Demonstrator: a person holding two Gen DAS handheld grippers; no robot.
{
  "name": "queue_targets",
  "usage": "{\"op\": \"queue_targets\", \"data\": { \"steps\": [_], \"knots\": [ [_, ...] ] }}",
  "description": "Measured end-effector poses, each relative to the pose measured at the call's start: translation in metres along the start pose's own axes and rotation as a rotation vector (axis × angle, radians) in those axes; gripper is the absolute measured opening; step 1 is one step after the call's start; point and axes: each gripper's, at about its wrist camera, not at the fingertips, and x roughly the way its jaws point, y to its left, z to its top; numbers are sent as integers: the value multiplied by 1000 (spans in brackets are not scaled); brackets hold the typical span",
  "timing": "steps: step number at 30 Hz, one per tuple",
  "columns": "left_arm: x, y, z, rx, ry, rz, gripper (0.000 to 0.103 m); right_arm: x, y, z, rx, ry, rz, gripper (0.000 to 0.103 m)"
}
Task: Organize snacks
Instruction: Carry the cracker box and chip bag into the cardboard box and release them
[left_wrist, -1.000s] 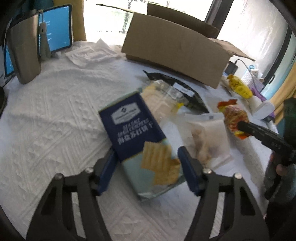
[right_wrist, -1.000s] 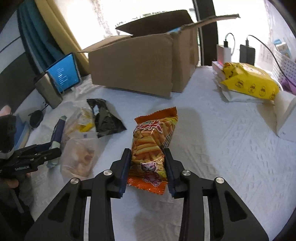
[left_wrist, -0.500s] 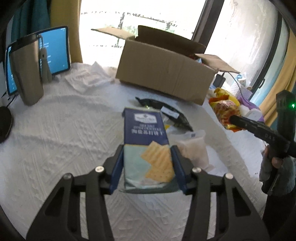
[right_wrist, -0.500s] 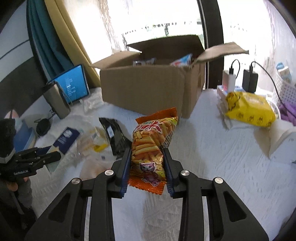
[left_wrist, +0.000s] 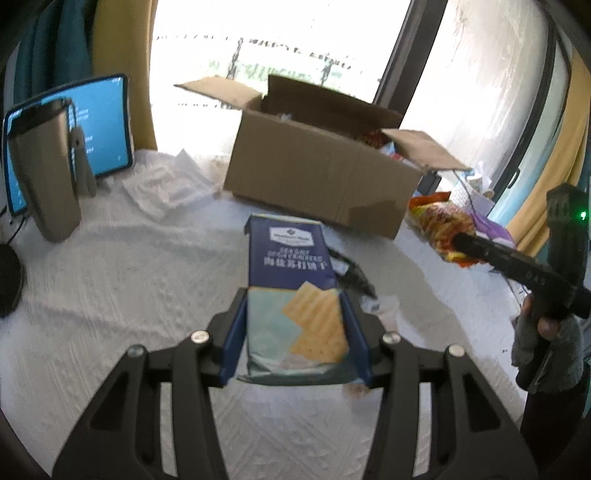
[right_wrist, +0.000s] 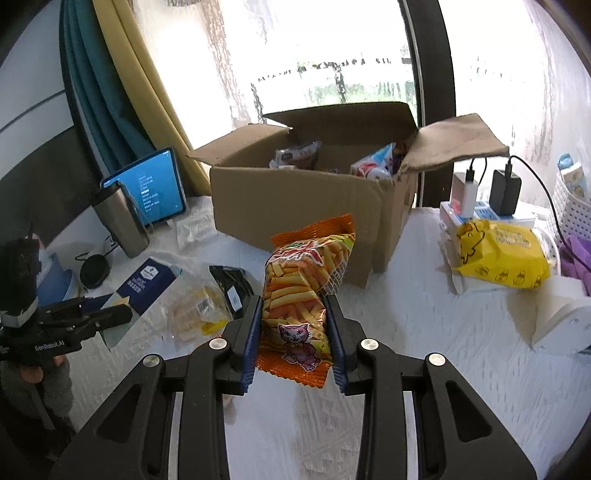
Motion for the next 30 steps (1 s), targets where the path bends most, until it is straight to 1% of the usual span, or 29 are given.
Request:
{"op": "queue_targets", "data": {
  "steps": [9, 15, 19, 24, 30],
  "knots": [
    [0, -11, 44, 65, -72, -48, 50, 8, 3, 27, 1, -36, -4, 35],
    [8, -13, 69, 91, -93, -74, 50, 16, 7, 46, -4, -55, -9, 35],
    [16, -17, 89, 127, -107, -86, 50, 25, 6, 59, -3, -66, -17, 35],
    [26, -22, 113, 159, -134, -98, 50, 34, 1, 79, 7, -94, -20, 35],
    [51, -20, 152, 158, -149, -109, 50, 53, -18, 105, 37, -109, -33, 35]
  ]
}}
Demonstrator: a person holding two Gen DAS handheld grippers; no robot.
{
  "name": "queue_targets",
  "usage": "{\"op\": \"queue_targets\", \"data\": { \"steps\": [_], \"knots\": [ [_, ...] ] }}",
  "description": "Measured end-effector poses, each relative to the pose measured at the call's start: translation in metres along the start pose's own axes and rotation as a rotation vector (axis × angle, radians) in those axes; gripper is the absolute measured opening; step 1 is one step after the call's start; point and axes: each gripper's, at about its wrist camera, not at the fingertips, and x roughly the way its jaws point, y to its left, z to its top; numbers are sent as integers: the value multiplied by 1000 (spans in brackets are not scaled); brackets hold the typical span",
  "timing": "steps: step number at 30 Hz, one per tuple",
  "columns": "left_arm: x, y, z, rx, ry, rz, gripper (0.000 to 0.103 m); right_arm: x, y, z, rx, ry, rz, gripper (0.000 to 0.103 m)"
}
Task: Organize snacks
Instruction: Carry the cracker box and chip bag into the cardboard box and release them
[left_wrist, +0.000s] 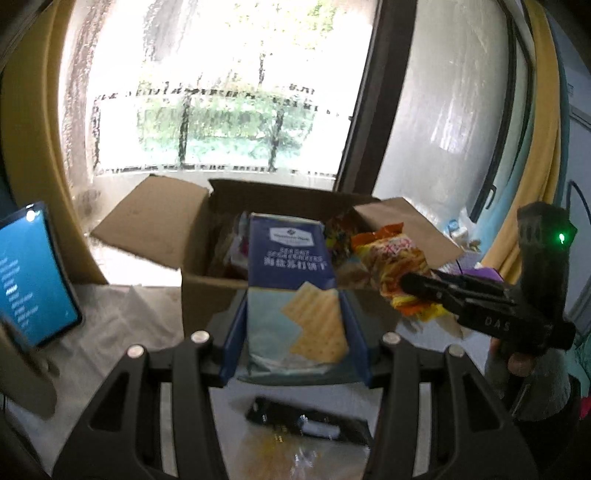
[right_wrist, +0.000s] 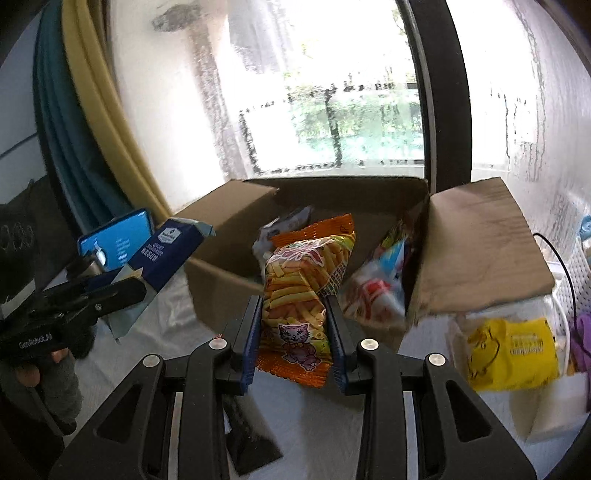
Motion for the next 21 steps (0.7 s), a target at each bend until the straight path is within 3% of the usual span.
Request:
{"op": "queue_targets", "data": {
  "steps": [10, 21],
  "knots": [
    [77, 13, 36, -12, 43, -11, 50, 43, -23, 26, 43, 0, -22, 35],
    [133, 20, 57, -45, 83, -19, 50, 85, -35, 50, 55, 22, -75, 35]
  ]
}}
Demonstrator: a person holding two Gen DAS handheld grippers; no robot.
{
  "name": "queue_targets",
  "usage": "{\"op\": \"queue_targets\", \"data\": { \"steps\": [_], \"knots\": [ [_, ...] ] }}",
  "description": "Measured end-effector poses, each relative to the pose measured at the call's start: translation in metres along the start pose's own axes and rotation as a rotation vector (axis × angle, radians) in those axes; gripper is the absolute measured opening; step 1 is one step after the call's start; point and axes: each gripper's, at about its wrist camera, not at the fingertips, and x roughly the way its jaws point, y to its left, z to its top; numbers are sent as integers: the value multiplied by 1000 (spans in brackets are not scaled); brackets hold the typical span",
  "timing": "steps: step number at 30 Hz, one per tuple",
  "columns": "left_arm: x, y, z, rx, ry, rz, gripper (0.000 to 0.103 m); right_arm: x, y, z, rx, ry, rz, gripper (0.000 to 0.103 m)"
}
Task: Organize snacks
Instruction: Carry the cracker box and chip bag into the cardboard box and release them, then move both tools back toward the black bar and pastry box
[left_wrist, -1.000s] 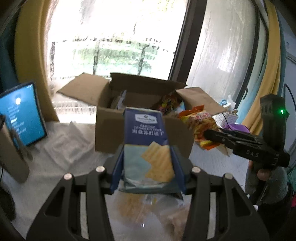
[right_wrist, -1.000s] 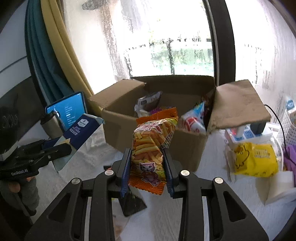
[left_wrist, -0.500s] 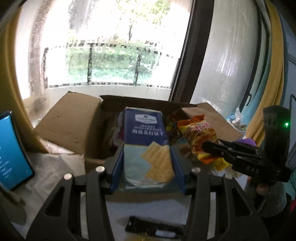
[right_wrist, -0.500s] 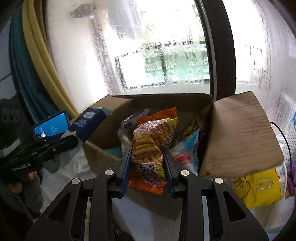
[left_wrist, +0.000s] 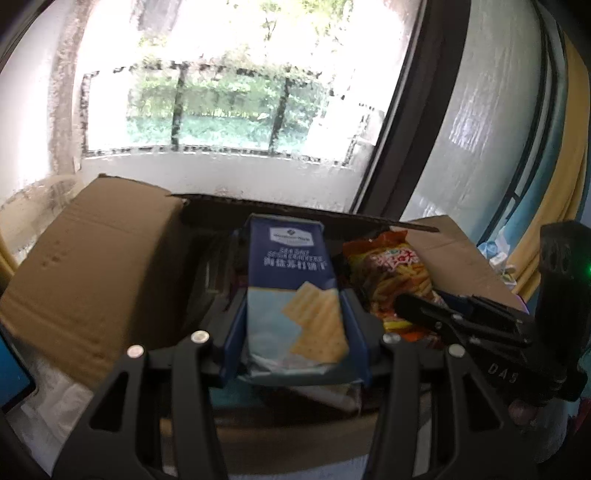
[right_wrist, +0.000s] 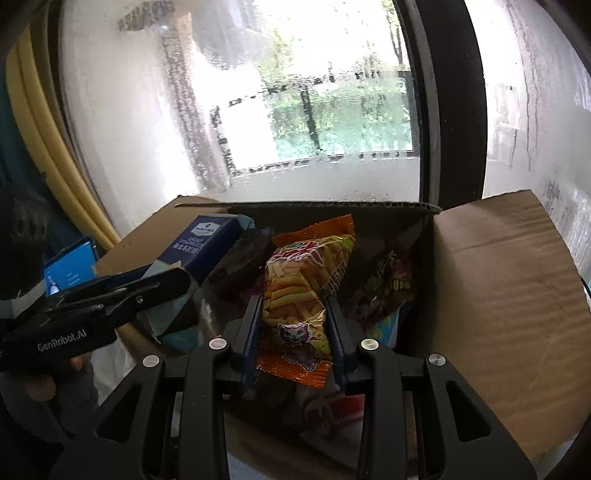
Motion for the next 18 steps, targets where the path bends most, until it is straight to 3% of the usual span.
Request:
{"op": "queue_targets", "data": {
  "steps": [6, 9, 18],
  "knots": [
    [18, -4, 5, -22, 26, 15, 52, 7, -4, 0, 0, 8, -20, 39],
    [7, -10, 3, -5, 3, 7, 61, 1, -7, -7, 4, 8, -24, 61],
    [-54, -32, -13, 39, -39, 0, 66, -47, 1, -28, -8, -7, -45, 62]
  ]
}}
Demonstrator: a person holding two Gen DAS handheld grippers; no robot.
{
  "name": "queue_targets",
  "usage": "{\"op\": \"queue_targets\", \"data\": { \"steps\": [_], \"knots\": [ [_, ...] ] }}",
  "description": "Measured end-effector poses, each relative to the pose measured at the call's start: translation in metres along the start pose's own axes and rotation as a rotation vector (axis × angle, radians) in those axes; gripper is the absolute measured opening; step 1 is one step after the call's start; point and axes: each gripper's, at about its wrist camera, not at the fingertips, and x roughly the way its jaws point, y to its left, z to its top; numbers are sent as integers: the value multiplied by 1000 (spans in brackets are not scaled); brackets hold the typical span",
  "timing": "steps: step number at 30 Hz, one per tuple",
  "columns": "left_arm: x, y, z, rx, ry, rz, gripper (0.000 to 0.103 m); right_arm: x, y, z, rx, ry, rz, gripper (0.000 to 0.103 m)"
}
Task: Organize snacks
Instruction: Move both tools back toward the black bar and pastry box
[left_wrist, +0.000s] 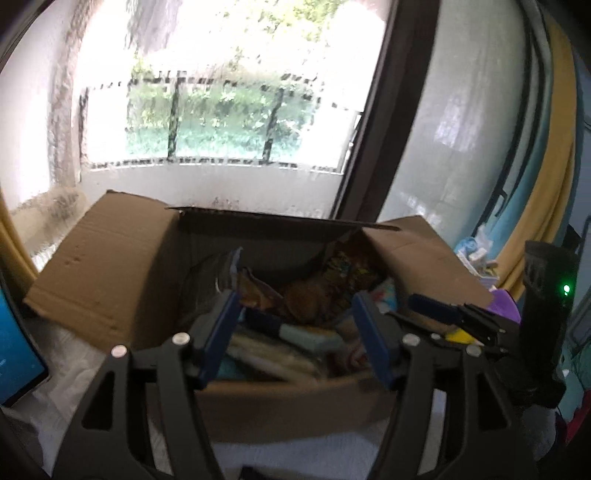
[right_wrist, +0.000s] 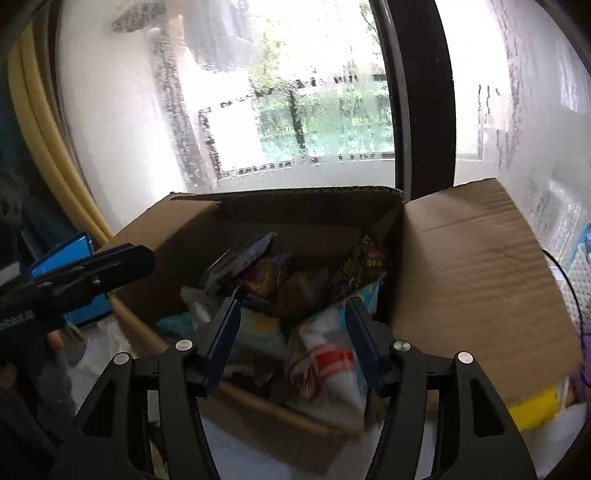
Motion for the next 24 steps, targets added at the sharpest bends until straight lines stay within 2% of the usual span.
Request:
{"op": "queue_targets", "data": {
  "steps": [5, 10, 19, 24],
  "knots": [
    [-39, -9, -20, 30, -4, -7, 66, -29, 10, -16, -5, -3, 4, 62],
    [-70, -24, -54, 56, 6, -13, 66, -63, 21, -33, -25, -13, 12, 62],
    [-111, -32, -108, 88, 1, -10, 66, -105, 28, -68, -61, -4, 11, 62],
    [-123, -27, -133, 56, 25, -2, 66, -119, 24, -87, -52, 3, 9, 62]
  ]
}}
